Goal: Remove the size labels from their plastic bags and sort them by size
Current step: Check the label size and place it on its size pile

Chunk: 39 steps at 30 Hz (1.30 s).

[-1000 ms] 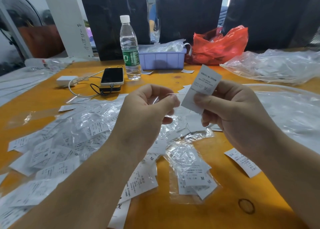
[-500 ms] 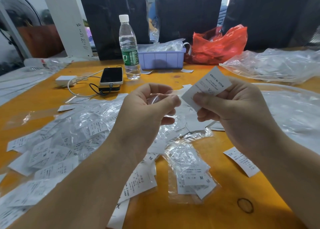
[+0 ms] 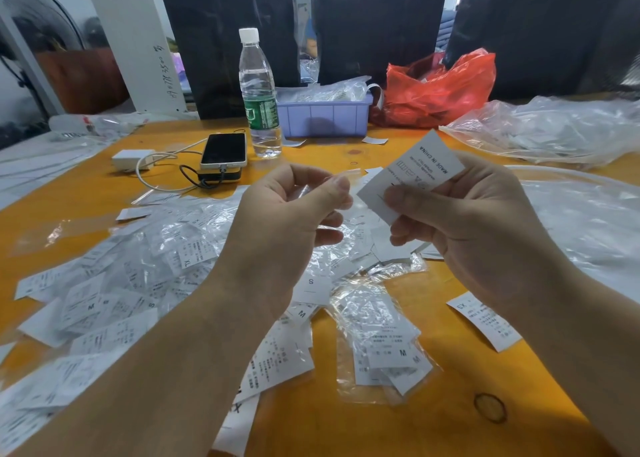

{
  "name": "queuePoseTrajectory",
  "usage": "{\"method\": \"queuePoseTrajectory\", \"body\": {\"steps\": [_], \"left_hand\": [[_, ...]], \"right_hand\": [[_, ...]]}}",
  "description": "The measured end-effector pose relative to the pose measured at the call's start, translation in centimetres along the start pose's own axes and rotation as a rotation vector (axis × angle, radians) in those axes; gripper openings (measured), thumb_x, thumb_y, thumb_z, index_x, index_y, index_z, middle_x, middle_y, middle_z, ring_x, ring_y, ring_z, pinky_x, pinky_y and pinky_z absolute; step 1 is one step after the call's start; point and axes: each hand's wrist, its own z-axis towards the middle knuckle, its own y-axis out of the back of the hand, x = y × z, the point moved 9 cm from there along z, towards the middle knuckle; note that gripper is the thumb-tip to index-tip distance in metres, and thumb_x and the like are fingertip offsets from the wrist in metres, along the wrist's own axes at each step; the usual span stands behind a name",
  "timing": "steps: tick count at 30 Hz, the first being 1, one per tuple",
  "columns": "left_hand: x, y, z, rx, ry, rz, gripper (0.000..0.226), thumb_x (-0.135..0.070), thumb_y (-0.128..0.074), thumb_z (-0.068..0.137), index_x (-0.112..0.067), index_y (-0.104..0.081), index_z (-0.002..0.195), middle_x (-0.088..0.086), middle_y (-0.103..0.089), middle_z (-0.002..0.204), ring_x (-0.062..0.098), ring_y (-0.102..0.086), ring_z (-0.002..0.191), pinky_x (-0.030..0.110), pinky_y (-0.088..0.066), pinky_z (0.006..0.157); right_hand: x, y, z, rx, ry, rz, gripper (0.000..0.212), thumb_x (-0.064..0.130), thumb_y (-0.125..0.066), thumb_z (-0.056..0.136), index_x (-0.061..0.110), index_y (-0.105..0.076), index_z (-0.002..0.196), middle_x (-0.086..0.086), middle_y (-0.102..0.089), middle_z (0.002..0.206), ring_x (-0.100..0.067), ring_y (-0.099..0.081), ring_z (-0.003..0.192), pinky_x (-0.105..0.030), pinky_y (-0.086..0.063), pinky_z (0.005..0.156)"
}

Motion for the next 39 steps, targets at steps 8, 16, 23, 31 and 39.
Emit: {"method": "queuePoseTrajectory", "body": {"steps": [8,16,23,31,39], "left_hand": [[0.0,-0.4,-0.1,0.037,0.005,0.01,0.027,-0.031,-0.07,0.067,-0.014,-0.064,0.087,0.0,-0.071,0.07,0.01,-0.064,0.06,0.022,-0.053,0.054],[0.1,-0.8,-0.2,0.053,0.016,0.023,0.017,-0.021,-0.074,0.072,-0.015,-0.065,0.085,-0.003,-0.07,0.072,0.009,-0.062,0.06,0.022,-0.052,0.054],[0.1,-0.5,0.0,0.038,0.008,-0.007,0.018,-0.009,-0.076,0.075,-0.016,-0.065,0.087,-0.006,-0.069,0.07,0.009,-0.062,0.059,0.024,-0.053,0.054],[-0.2,-0.1,0.0,0.016,-0.03,0.001,0.012,-0.009,-0.075,0.08,-0.016,-0.066,0.084,0.0,-0.069,0.077,0.01,-0.061,0.059,0.023,-0.052,0.054],[-0.3,-0.5,-0.1,0.045,-0.031,0.023,0.012,-0.012,-0.075,0.079,-0.016,-0.066,0.086,0.004,-0.069,0.082,0.01,-0.062,0.061,0.024,-0.053,0.054]], "right_hand": [[0.4,0.5,0.0,-0.047,0.055,0.022,0.012,0.011,-0.07,0.071,0.009,-0.068,0.083,-0.01,-0.071,0.072,-0.019,-0.065,0.054,-0.029,-0.056,0.054],[0.4,-0.1,-0.2,-0.027,0.08,-0.077,0.007,-0.003,-0.066,0.084,0.003,-0.066,0.088,-0.009,-0.071,0.072,-0.02,-0.064,0.054,-0.032,-0.058,0.055],[0.5,0.5,0.0,-0.053,0.09,-0.065,0.008,-0.001,-0.067,0.084,0.005,-0.066,0.089,-0.007,-0.072,0.073,-0.021,-0.065,0.056,-0.031,-0.058,0.055],[0.5,0.5,0.0,-0.038,0.086,-0.035,0.009,-0.004,-0.067,0.083,0.005,-0.065,0.087,-0.007,-0.07,0.072,-0.021,-0.062,0.055,-0.031,-0.057,0.054],[0.5,0.7,0.0,-0.065,0.082,-0.066,0.009,-0.004,-0.067,0.083,0.004,-0.065,0.087,-0.007,-0.07,0.071,-0.022,-0.063,0.056,-0.03,-0.057,0.055]]}}
